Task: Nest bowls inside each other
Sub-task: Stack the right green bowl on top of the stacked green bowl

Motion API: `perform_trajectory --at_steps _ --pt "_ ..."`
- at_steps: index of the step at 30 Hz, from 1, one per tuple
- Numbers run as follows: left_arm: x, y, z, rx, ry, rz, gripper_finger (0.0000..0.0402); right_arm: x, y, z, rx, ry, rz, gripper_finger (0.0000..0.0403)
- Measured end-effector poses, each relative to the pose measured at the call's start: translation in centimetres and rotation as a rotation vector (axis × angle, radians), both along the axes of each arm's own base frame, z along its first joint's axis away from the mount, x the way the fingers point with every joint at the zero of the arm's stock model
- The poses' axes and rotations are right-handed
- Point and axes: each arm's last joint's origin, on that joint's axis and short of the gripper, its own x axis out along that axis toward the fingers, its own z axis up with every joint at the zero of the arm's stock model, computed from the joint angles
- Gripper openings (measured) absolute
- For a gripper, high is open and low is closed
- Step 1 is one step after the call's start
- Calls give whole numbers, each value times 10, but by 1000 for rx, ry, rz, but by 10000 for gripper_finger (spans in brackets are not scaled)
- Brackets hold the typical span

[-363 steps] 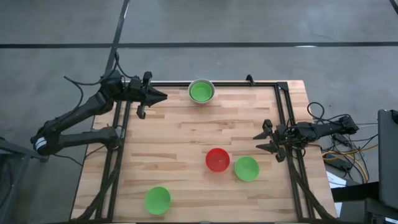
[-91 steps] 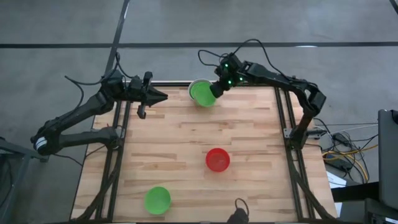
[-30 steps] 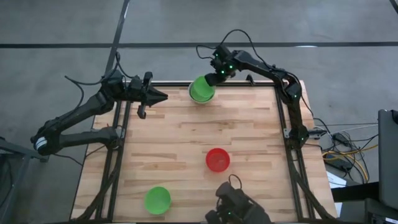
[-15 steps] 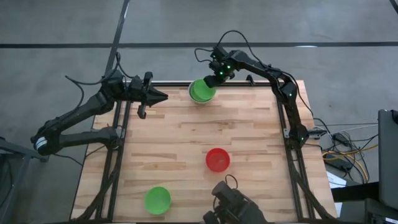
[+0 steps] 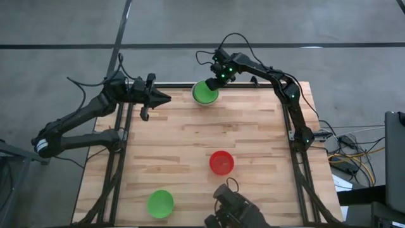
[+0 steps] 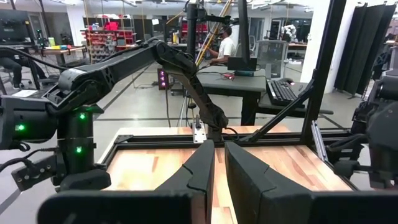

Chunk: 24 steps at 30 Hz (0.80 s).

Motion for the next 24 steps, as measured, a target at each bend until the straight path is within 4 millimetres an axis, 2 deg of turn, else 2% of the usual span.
perform_trajectory --at_steps 24 --pt "0 0 0 1 -1 0 44 -2 0 0 -16 33 -13 10"
